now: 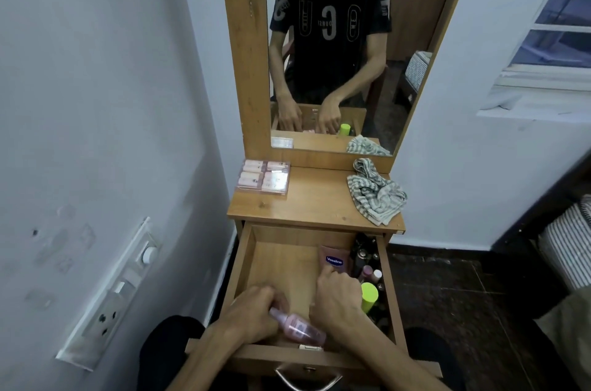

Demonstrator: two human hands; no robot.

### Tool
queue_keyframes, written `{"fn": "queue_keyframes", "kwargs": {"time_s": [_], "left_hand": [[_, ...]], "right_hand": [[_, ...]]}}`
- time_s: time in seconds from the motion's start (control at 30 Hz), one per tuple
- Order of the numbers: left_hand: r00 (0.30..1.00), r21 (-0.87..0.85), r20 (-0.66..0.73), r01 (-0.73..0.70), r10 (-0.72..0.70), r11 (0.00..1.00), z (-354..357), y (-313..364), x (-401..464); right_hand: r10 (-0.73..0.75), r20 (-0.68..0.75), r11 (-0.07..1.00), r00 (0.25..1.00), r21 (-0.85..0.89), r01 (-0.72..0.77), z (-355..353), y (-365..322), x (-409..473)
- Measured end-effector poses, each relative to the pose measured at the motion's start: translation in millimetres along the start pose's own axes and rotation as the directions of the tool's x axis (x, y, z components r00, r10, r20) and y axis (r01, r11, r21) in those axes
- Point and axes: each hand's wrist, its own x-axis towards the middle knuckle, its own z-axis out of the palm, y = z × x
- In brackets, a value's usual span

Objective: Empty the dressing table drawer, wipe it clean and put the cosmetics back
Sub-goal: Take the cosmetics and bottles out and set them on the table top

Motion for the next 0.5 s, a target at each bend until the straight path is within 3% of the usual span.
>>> {"fn": "queue_keyframes", "kwargs": {"time_s": [0.2, 0.33, 0.43, 0.5], "left_hand": [[1.000, -0.091, -0.007, 0.016, -0.017, 0.996, -3, -4, -5], [1.000, -0.262, 0.000, -0.005, 0.005, 0.965, -23, -2, -18], [0.990, -0.398, -0.123, -0.109, 0.065, 0.911, -48, -5, -33], [0.969, -0.465, -0.243, -0.157, 0.045, 0.871, -69, -8, -41]], "right_hand": [[0.016, 0.023, 0.996, 1.000, 0.085, -0.018, -6, 3, -4], [0.022, 0.085, 0.953, 0.996, 0.299, -0.047, -27, 13, -18], [-0.029, 0.117, 0.888, 0.993, 0.460, -0.028, -45, 23, -32], [-0.098, 0.102, 0.787, 0.990, 0.616, 0.015, -61, 31, -40]]}}
